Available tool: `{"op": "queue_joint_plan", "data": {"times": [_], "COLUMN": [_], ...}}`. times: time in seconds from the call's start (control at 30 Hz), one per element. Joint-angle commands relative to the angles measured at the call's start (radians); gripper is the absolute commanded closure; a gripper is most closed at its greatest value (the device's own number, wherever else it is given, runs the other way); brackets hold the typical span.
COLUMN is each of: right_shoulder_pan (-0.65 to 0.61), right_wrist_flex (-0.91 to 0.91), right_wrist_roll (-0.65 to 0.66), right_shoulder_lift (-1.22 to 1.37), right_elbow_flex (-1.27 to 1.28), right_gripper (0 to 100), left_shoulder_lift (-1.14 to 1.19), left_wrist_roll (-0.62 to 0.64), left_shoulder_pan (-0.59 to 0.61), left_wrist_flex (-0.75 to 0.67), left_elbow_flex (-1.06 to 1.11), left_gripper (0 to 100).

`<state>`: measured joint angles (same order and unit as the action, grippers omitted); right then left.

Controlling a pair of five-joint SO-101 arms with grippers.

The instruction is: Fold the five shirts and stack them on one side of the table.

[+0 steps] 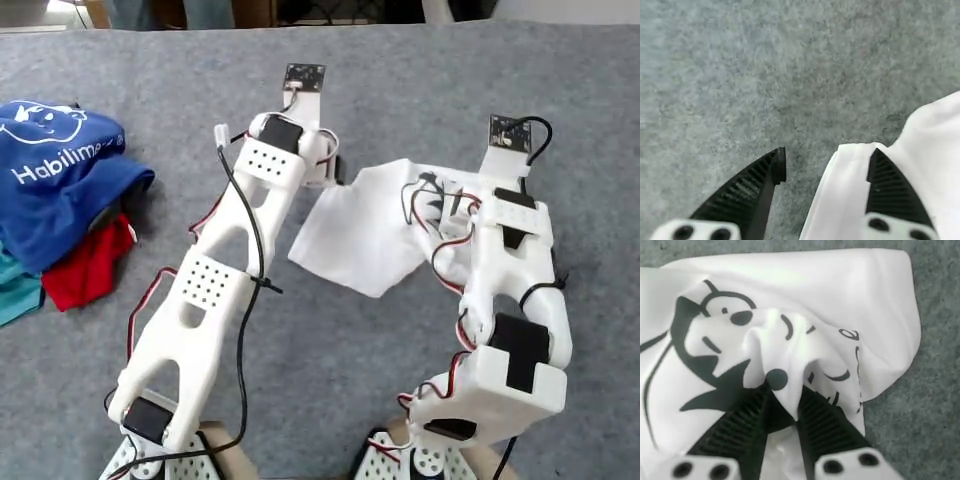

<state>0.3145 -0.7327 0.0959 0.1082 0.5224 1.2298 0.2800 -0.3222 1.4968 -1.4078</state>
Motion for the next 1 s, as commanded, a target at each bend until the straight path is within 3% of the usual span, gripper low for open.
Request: {"op": "queue_joint_plan", "data": {"times": [0.0,0.6,0.97], "right_shoulder_pan": [0.012,0.006,0.003], "right_wrist_flex": [0.003,0.003,0.003], "right_wrist_roll": [0.002,0.002,0.002], "right_shoulder_lift": [-0.002,-0.002,-0.002], "right_elbow_flex": [0.019,0.021,0.021], "right_gripper": [98.1,98.1,98.1], "left_shoulder_lift": [-0.021,-0.025,-0.015], "left_wrist_roll": [0.002,0.002,-0.031], "left_shoulder_pan": [-0.012,-0.056,-0.059], "left_wrist_flex": [-0.054,-0.023,-0.094], "left_elbow_flex": [0.035,0.007,0.079], "left_gripper": [76,76,77]}}
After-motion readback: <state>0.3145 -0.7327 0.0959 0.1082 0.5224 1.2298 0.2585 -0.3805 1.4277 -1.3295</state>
